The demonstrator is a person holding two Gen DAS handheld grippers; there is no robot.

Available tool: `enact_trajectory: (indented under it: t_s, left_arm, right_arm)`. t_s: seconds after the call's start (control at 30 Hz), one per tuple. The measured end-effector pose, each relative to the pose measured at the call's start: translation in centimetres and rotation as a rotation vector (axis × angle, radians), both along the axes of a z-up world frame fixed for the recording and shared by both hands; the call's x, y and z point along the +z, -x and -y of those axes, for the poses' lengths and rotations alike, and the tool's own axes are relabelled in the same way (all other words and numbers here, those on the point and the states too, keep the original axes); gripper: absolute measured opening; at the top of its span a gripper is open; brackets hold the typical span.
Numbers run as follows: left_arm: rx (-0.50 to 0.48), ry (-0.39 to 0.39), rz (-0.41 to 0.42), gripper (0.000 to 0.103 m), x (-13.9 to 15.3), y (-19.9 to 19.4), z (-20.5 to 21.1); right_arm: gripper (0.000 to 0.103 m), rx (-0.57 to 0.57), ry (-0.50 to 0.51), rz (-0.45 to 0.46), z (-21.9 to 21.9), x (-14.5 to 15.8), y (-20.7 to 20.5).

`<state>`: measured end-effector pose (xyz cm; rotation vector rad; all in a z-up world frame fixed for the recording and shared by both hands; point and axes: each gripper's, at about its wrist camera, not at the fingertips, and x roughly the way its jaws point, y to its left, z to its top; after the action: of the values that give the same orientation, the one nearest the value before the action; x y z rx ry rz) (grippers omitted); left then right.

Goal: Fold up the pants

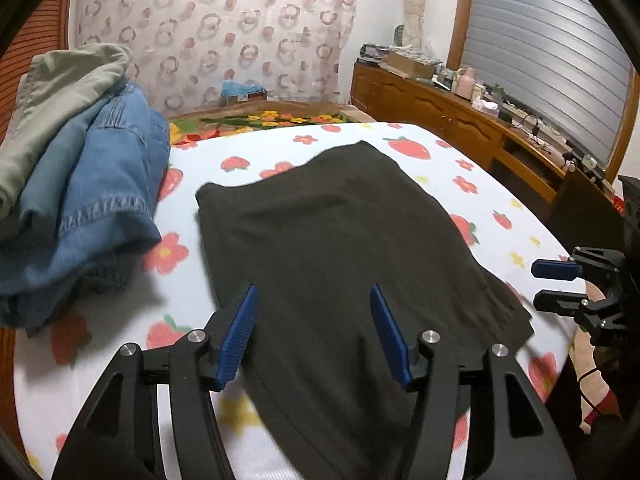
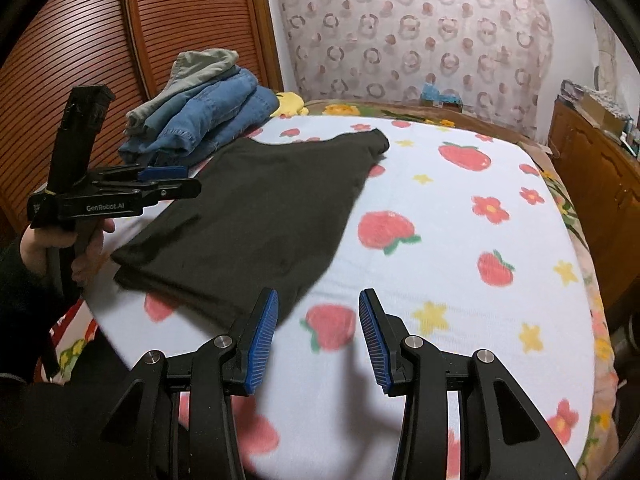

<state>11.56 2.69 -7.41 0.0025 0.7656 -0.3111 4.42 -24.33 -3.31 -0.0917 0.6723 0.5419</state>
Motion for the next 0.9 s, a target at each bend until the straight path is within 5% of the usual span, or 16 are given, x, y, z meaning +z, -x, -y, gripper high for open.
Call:
enact_trajectory:
  t_s: [0.33, 0.6, 0.73, 0.9]
  left_arm:
    - [0.020, -0.014, -0.007, 0.059, -1.1, 1.5, -0.5]
    - [0.039, -0.015, -0.017, 0.059, -1.8, 1.2, -1.2]
    - [0.047, -0.029, -0.014, 0.059, -2.0, 1.3, -1.0]
    - [0.054, -0.051, -0.002, 0.059, -2.0, 1.5, -0.8]
  right_arm:
    - [0.043, 0.017, 0.024, -0.007, -1.7, -0.4, 0.3]
    - [0.028, 0.011, 0.024, 0.015, -2.6, -0.7, 0.0]
    - [0.006, 0.016, 0.020, 0.016, -3.0, -1.0, -0.1]
    - [0.002, 0.023, 0.008, 0.026, -2.6, -0.4, 1.1]
